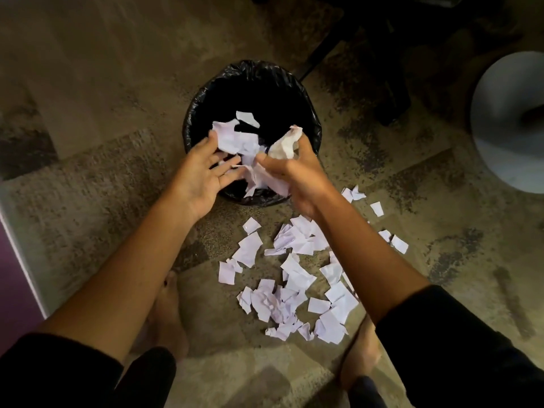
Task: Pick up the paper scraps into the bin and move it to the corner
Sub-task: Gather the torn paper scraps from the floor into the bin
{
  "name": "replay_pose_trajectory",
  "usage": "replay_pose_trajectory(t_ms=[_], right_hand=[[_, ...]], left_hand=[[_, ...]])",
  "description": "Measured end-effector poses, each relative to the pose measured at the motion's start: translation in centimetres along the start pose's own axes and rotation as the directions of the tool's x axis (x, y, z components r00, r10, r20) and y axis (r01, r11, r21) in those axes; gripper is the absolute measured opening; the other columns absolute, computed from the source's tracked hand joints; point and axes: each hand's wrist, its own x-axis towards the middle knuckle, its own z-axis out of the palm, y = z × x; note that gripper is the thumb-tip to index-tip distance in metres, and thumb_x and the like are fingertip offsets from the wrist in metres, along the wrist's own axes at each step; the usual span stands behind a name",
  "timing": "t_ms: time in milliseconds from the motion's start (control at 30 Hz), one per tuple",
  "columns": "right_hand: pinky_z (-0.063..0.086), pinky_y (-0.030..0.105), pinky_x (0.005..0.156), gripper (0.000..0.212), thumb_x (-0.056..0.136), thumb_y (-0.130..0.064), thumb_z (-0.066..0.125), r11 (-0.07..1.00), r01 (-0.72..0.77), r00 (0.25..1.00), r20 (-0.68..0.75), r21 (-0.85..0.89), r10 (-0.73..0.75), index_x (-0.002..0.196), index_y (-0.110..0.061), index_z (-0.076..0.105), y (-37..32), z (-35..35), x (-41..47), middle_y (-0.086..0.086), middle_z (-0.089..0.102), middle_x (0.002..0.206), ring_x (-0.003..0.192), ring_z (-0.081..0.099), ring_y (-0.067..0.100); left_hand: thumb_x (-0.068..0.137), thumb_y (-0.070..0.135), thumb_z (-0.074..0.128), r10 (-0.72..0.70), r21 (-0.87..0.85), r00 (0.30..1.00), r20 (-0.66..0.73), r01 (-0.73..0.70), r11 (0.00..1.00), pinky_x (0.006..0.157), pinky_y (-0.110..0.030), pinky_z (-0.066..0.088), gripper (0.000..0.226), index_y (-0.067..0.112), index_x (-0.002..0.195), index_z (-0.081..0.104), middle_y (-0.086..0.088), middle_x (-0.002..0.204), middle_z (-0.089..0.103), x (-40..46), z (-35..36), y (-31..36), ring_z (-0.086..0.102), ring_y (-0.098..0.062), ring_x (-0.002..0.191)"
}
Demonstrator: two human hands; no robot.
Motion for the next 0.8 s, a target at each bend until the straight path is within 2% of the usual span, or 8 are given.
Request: replay_pose_trajectory(t_ms=[67,133,267,367,433,533,633,800], right_hand=[[0.056,0.052,0.112,0.107,0.088,-0.011,0.086,0.998,-0.058,0.998,-0.025,0.037,0.059,0.169,-0.028,0.019,-0.2,-0.1,0.5,0.006,0.067,0.142,0.12,0.073,0.024],[0.056,0.05,0.111,0.115,0.091,-0.016,0.084,0.99,-0.102,0.993,-0.042,0.095,0.107,0.172,-0.033,0.004,-0.1,-0.2,0.9,0.003,0.061,0.145,0.131,0.064,0.025],[0.055,0.053,0.111,0.111,0.094,-0.022,0.08,0.975,-0.112,0.991,-0.057,0.191,0.125,0.171,-0.033,0.001,-0.3,-0.4,0.8,0.009,0.04,0.169,0.152,0.042,0.035],[0.055,0.051,0.112,0.091,0.101,-0.019,0.073,0.971,-0.059,0.99,-0.113,0.231,0.087,0.171,-0.023,0.014,-0.6,-1.0,-0.2,0.011,0.051,0.158,0.148,0.049,0.032],[0.059,0.051,0.106,0.077,0.102,-0.014,0.072,0.956,0.007,0.982,-0.184,0.292,0.049,0.166,-0.016,0.029,-0.1,-2.2,-1.1,0.011,0.061,0.147,0.137,0.061,0.031],[0.065,0.05,0.095,0.052,0.103,-0.011,0.07,0.946,0.055,0.96,-0.278,0.318,0.038,0.15,-0.014,0.05,2.1,-4.9,-3.1,0.017,0.065,0.14,0.116,0.073,0.03],[0.066,0.047,0.084,0.044,0.103,-0.016,0.069,0.968,-0.03,0.933,-0.34,0.248,0.116,0.145,-0.017,0.055,6.5,-8.3,-5.4,0.016,0.069,0.134,0.092,0.072,0.022],[0.065,0.036,0.069,0.042,0.103,-0.019,0.071,0.947,-0.315,0.87,-0.379,0.064,0.315,0.141,-0.024,0.055,15.2,-14.0,-8.9,0.016,0.071,0.129,0.104,0.073,0.028]], left_hand=[[0.108,0.048,0.054,-0.047,-0.089,0.999,-0.019,0.046,0.995,0.109,-0.053,0.056,0.071,0.013,0.166,0.03,-0.026,0.168,0.032,0.5,-0.1,-0.5,0.047,-0.044,0.149],[0.106,0.056,0.052,-0.06,-0.179,0.998,-0.001,0.059,0.982,0.114,-0.057,0.051,0.083,0.014,0.169,0.018,-0.027,0.173,0.021,0.7,-0.2,-1.0,0.037,-0.048,0.154],[0.107,0.061,0.046,-0.019,-0.245,1.0,0.02,0.024,0.969,0.111,-0.054,0.054,0.083,0.013,0.17,0.02,-0.024,0.173,0.025,0.4,-0.8,-2.0,0.038,-0.041,0.155],[0.108,0.06,0.043,0.055,-0.177,0.998,-0.006,-0.055,0.983,0.112,-0.052,0.054,0.073,0.013,0.164,0.037,-0.02,0.164,0.046,-0.2,-1.5,-2.9,0.049,-0.034,0.15],[0.11,0.058,0.04,0.112,-0.094,0.993,-0.04,-0.115,0.989,0.111,-0.051,0.054,0.064,0.014,0.155,0.05,-0.013,0.148,0.066,-1.0,-2.1,-3.8,0.065,-0.029,0.136],[0.111,0.055,0.039,0.157,-0.022,0.983,-0.092,-0.16,0.987,0.102,-0.045,0.06,0.057,0.015,0.146,0.059,-0.006,0.127,0.076,-2.3,-3.0,-6.0,0.074,-0.027,0.121],[0.11,0.054,0.041,0.126,0.047,0.98,-0.153,-0.12,0.992,0.093,-0.043,0.063,0.055,0.014,0.142,0.063,-0.004,0.118,0.075,-3.2,-4.1,-9.4,0.076,-0.024,0.109],[0.11,0.055,0.043,-0.055,0.23,0.972,-0.228,0.109,0.967,0.091,-0.044,0.06,0.049,0.02,0.135,0.065,-0.006,0.127,0.073,-3.4,-5.5,-17.0,0.072,-0.032,0.121]])
